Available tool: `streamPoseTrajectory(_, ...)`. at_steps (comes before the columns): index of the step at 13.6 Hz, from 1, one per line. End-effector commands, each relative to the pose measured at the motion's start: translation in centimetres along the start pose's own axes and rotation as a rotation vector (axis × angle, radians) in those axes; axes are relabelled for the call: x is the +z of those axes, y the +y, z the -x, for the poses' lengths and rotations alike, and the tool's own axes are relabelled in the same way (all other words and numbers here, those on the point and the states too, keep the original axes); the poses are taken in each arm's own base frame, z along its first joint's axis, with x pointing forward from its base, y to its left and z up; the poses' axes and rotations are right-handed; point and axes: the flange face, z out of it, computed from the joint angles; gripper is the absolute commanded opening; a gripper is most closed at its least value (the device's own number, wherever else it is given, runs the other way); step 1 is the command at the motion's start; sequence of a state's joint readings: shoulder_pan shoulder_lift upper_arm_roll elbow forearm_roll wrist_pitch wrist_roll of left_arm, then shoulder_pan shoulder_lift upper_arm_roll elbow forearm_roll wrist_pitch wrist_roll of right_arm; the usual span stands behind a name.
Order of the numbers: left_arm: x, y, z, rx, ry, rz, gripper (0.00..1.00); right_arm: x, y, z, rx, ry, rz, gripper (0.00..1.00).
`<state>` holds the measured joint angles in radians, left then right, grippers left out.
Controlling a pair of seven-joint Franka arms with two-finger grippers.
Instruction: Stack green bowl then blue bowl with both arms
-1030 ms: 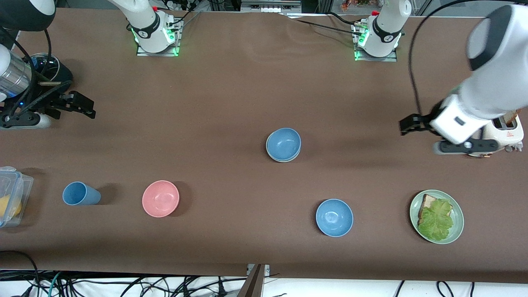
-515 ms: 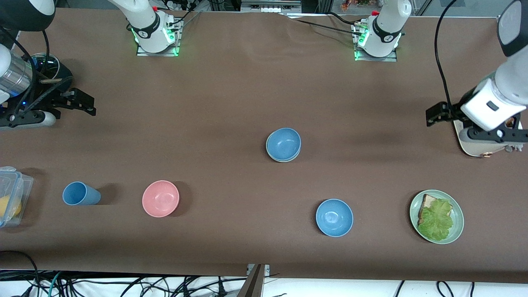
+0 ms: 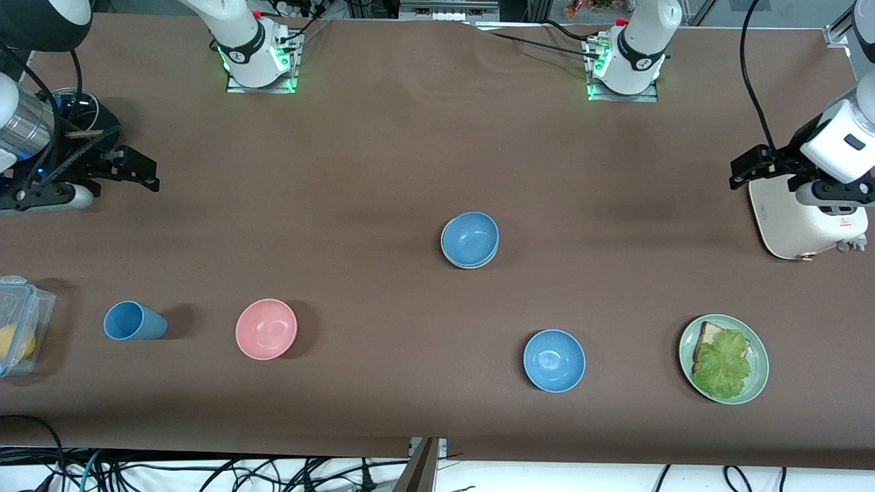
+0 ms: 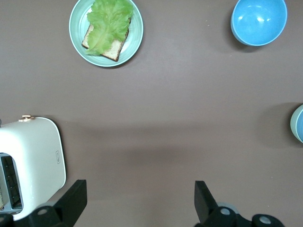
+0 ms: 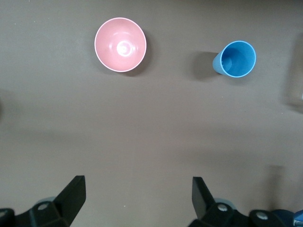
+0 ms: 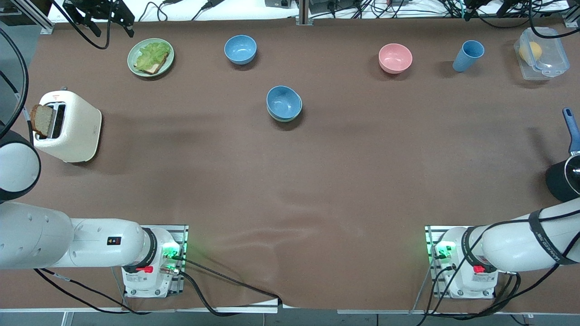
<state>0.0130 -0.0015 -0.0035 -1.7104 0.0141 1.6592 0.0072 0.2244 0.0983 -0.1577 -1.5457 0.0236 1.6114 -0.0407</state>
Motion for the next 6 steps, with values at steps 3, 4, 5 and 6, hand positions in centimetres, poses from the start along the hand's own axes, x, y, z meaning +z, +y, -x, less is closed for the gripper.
streamPoseTrajectory(3, -0.42, 1.06, 0.38, 0.030, 0.009, 0.001, 1.00, -0.71, -0.16, 0.28, -0.016, 0.002, -0.003, 0.99)
streamPoseTrajectory(4, -0.38, 1.14, 0.37, 0.031, 0.006, 0.001, 1.00, -0.71, -0.16, 0.28, -0.016, 0.002, -0.003, 0.99)
streamPoseTrajectory(5, -0.38, 1.14, 0.37, 0.030, 0.006, 0.001, 1.00, -0.71, -0.16, 0.28, -0.016, 0.002, -0.003, 0.99)
streamPoseTrajectory(6, -0.44, 1.14, 0.44, 0.031, 0.004, 0.001, 1.00, -0.71, -0.16, 0.28, -0.016, 0.002, -0.003, 0.99)
